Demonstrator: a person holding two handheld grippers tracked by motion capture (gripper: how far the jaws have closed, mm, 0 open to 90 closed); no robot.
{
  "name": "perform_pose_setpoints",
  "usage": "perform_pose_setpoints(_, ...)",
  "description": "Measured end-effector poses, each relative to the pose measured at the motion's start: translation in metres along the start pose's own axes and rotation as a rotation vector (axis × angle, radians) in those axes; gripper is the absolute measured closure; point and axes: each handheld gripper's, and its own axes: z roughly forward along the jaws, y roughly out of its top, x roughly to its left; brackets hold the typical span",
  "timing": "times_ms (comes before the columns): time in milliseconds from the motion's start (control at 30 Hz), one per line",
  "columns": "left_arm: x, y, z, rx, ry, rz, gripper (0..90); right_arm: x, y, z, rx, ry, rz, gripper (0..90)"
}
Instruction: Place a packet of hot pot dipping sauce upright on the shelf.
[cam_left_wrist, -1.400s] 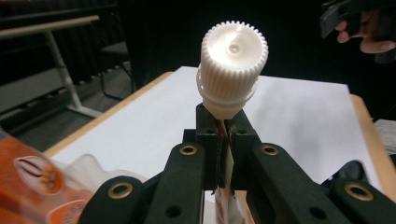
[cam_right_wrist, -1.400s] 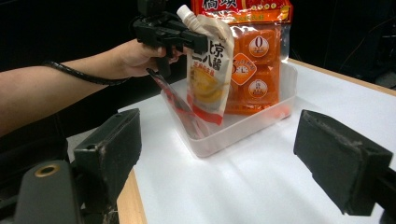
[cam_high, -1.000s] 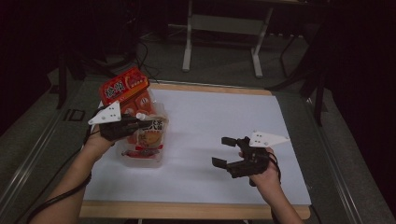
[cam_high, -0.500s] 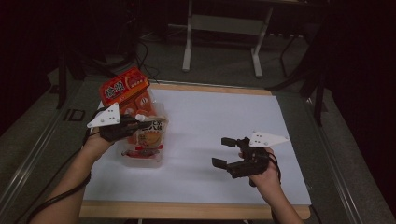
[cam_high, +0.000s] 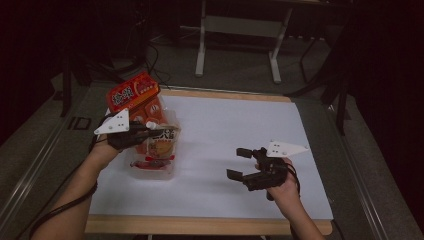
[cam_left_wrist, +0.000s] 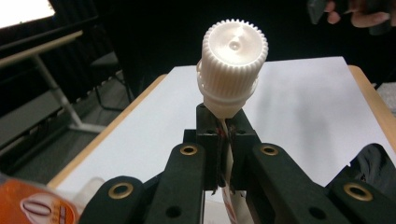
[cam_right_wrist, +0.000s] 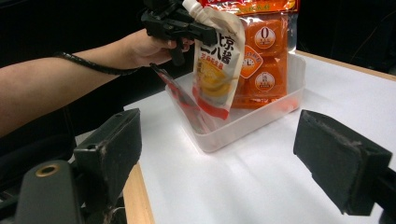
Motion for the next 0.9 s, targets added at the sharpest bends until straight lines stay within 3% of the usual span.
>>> perform_pose_setpoints(100,0.003,0.002,-0.001,-0.008,0.007,0.016,87.1,0.000,0.000,0.000,0.000,0.003,0.003,15.2)
perform_pose_setpoints(700,-0.004,-0.007,-0.003,-0.042,-0.038,-0.020,87.1,0.000,-0.001,0.001,0.006,0.015,0.011,15.2)
perform_pose_setpoints(900,-0.004,-0.014,-0.001,-0.002,-0.037,-0.048,87.6,-0.001,-0.002,0.002,0.005,0.022,0.020,15.2)
